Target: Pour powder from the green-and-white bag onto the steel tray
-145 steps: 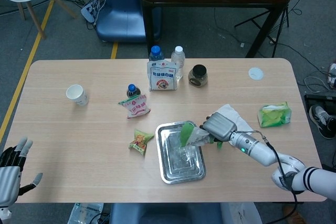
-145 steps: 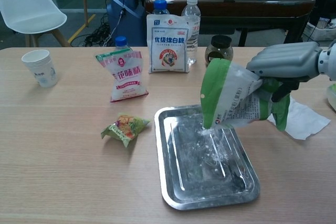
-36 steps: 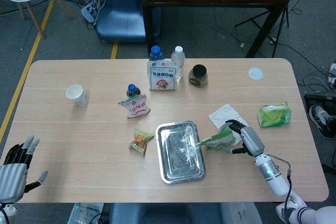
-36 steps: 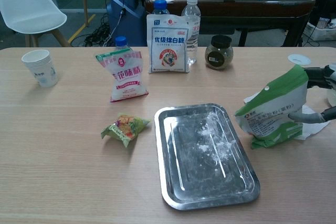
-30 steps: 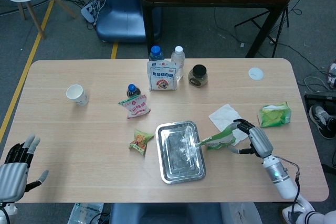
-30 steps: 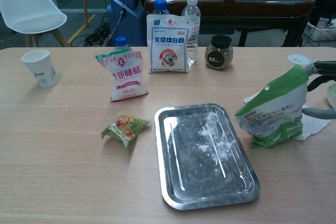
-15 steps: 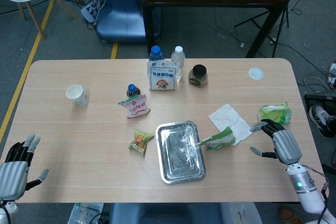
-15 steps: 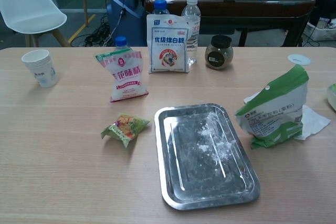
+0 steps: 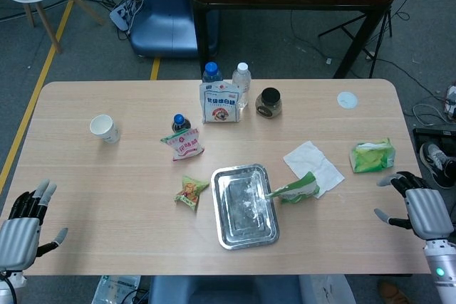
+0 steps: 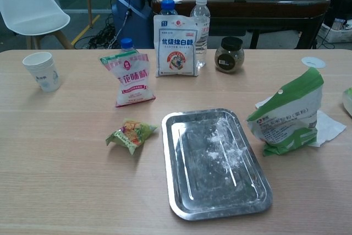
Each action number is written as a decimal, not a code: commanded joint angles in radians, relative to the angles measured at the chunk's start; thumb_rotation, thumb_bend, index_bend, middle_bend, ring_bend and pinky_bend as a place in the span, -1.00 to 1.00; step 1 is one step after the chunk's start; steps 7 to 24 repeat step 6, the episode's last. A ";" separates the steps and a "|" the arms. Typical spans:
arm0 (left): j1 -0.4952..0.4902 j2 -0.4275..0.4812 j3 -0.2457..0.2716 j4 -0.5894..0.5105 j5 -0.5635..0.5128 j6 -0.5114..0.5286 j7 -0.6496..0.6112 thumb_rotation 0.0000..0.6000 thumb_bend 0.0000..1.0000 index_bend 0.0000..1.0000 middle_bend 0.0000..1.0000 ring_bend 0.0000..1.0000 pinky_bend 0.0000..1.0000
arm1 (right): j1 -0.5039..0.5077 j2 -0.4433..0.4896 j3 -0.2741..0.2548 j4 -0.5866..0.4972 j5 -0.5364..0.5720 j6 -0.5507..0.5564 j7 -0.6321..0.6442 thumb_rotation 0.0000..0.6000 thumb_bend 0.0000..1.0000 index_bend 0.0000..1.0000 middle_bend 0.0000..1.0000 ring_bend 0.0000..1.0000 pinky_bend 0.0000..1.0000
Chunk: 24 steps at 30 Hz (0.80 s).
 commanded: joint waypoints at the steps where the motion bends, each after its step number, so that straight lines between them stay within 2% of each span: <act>1: -0.001 -0.001 0.000 0.001 -0.001 -0.001 0.001 1.00 -0.56 -0.93 -0.94 -0.81 -0.89 | -0.010 0.008 0.005 -0.016 0.002 0.000 -0.018 1.00 -0.82 -0.26 -0.33 -0.58 -0.49; 24: -0.003 -0.003 0.000 0.003 -0.004 -0.005 0.000 1.00 -0.56 -0.93 -0.94 -0.81 -0.89 | -0.022 0.013 0.015 -0.032 -0.007 0.014 -0.029 1.00 -0.82 -0.26 -0.33 -0.58 -0.49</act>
